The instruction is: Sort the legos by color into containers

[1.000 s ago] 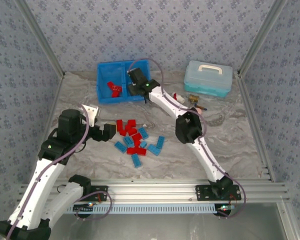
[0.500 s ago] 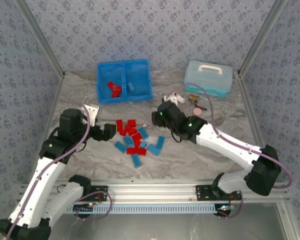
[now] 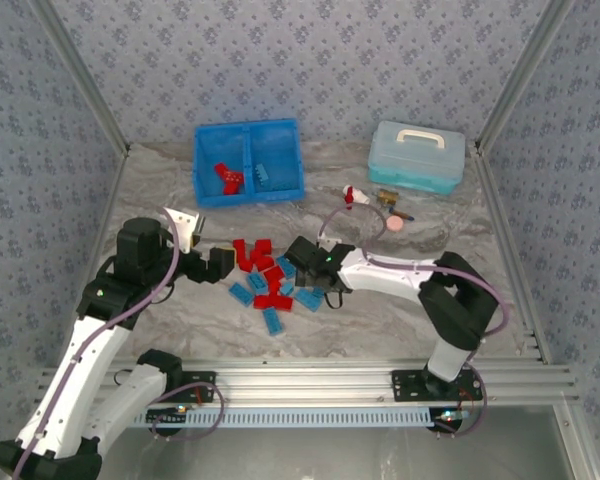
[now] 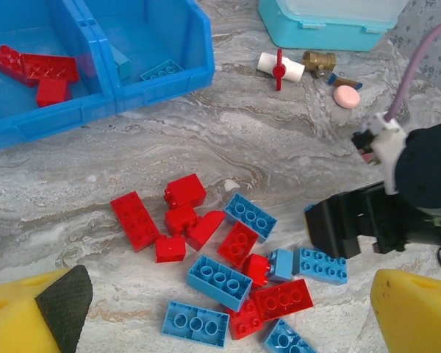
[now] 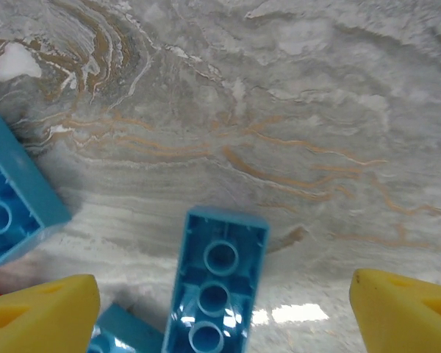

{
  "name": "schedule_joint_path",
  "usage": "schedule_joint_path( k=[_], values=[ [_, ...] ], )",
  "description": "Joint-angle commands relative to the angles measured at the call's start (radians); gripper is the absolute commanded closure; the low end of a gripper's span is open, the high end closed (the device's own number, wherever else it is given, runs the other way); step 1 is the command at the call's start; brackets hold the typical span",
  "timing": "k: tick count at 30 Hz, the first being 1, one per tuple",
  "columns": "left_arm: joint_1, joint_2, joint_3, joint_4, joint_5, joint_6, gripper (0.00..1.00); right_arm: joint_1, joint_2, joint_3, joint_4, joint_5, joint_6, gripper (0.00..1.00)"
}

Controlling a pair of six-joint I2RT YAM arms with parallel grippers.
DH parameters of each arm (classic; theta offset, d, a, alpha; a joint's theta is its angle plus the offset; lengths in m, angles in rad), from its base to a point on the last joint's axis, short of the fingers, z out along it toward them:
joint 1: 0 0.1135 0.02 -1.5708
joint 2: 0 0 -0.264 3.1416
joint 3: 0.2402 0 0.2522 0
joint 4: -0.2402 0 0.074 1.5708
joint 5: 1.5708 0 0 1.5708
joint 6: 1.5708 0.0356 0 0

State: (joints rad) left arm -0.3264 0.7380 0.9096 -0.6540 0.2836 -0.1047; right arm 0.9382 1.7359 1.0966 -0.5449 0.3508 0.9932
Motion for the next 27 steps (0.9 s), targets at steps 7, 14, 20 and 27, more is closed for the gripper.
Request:
schedule_joint_path(
  k=[7, 14, 20, 27],
  values=[
    [0.006, 0.007, 0.002, -0.013, -0.031, 0.029, 0.01, 0.0, 0.083, 0.013, -0.003, 0.013, 0.096, 0.47],
    [0.007, 0.007, 0.001, -0.016, -0.035, 0.031, 0.01, 0.016, -0.027, -0.007, -0.051, 0.076, 0.112, 0.68],
    [0.007, 0.006, 0.002, -0.018, -0.046, 0.034, 0.01, 0.074, -0.251, 0.024, -0.02, 0.269, -0.029, 0.73],
    [0.009, -0.018, -0.005, -0.003, -0.011, 0.042, 0.01, 0.062, -0.258, 0.126, 0.328, 0.293, -0.53, 0.71]
  ],
)
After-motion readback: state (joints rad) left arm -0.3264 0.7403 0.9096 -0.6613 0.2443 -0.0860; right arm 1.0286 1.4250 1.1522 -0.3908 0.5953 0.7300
